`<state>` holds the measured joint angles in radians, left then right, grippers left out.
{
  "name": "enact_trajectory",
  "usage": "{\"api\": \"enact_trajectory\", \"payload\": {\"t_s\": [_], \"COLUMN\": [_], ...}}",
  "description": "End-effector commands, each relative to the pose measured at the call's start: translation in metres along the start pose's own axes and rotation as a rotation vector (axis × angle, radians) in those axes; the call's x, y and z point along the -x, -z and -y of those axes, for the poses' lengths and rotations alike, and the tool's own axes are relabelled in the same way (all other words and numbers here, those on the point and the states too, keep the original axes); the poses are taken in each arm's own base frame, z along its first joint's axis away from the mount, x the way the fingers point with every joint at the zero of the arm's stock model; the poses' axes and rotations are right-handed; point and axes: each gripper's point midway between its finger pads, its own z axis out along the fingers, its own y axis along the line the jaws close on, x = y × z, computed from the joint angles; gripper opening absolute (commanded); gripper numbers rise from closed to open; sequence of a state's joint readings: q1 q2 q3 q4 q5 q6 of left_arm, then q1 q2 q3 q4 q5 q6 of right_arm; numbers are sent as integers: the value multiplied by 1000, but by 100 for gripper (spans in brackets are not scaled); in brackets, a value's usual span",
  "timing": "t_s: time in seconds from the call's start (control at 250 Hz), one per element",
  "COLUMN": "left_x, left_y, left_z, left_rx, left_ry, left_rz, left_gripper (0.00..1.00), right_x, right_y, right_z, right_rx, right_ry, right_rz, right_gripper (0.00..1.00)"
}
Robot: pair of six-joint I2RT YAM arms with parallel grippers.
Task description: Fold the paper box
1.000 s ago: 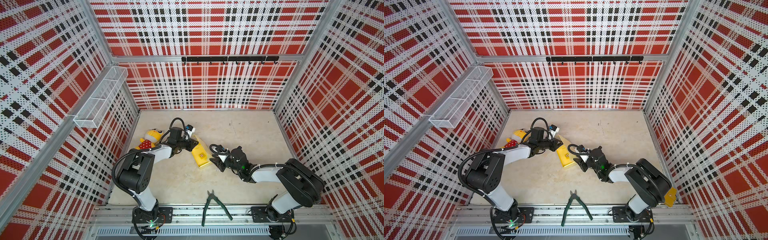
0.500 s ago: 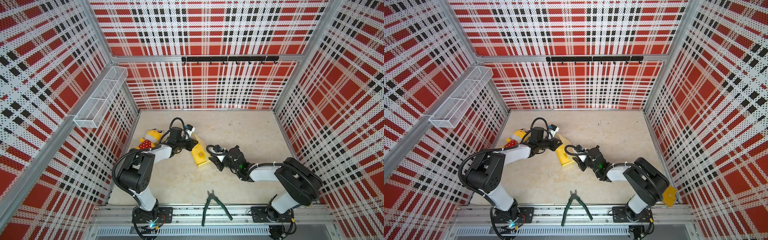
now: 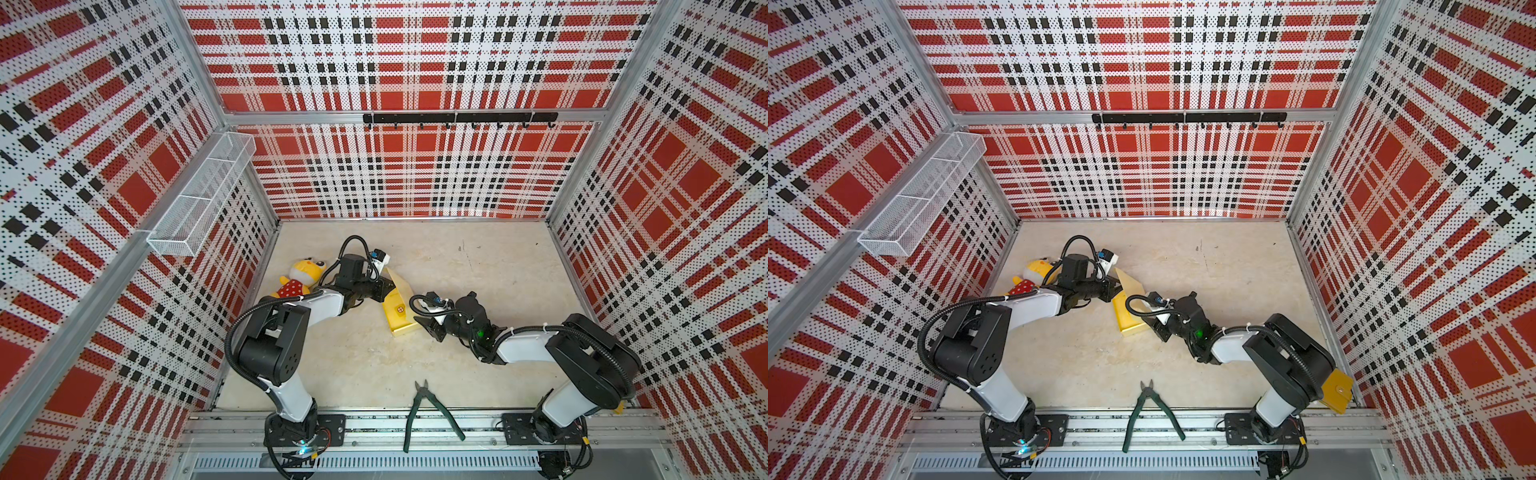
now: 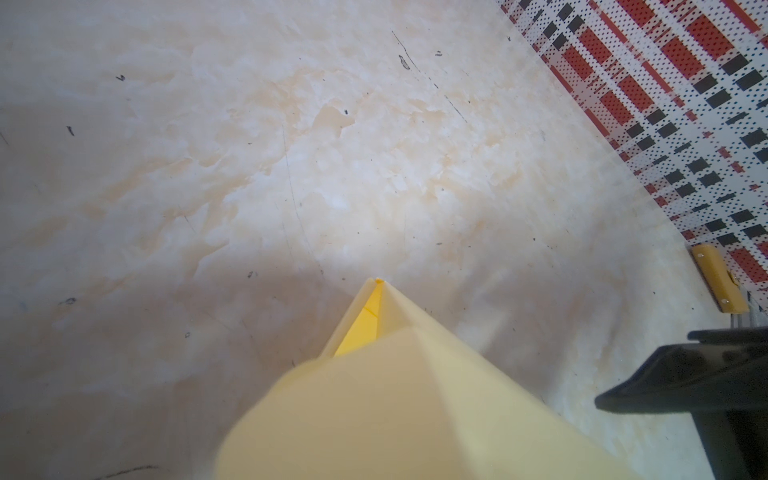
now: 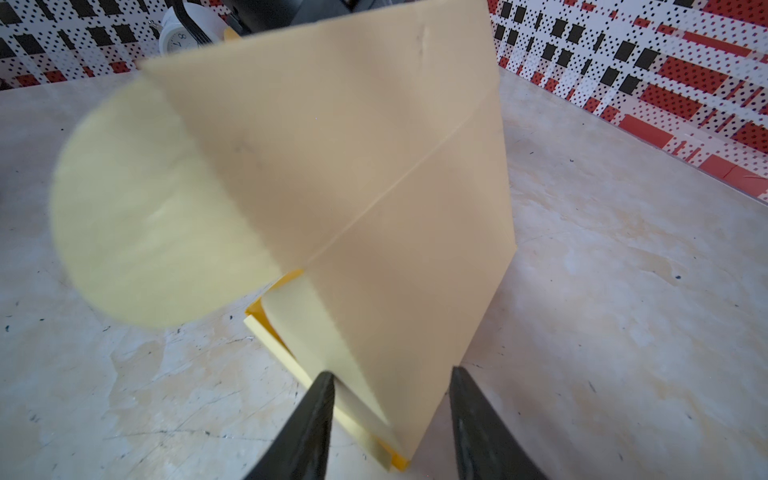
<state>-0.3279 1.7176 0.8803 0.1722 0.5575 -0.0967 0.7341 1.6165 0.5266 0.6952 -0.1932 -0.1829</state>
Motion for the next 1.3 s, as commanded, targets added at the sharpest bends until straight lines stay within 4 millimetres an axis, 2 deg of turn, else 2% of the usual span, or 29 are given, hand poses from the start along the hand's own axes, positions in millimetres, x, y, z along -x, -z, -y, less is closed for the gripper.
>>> {"api": "enact_trajectory", "payload": {"t_s": [0.0,0.488,0.76,0.828,1.044,1.296], "left_x": [-7,17,17,15,10,4], "left_y": [-5,5,5,4,4,4], "left_z": [15,24,24,25,25,24], "left_rx": [-67,-45,-36,-39,-38,-38], "left_ry": [32,30,9,7,2,3], "left_rz": [-31,-12,-23,-27,-36,-47], "left_gripper": [8,7,7,6,6,6], "right_x": [25,23,19,18,20,14], "right_y": [-7,6,5,2,-2,-3], "right_z": [4,-4,-10,-9,6,8], "right_rx": [-14,16,52,49,-34,-42], "right_ry": [62,65,64,59,46,57], "right_rz": [85,89,70,68,83,51], "right_gripper": [49,57,61,59,42,36]}}
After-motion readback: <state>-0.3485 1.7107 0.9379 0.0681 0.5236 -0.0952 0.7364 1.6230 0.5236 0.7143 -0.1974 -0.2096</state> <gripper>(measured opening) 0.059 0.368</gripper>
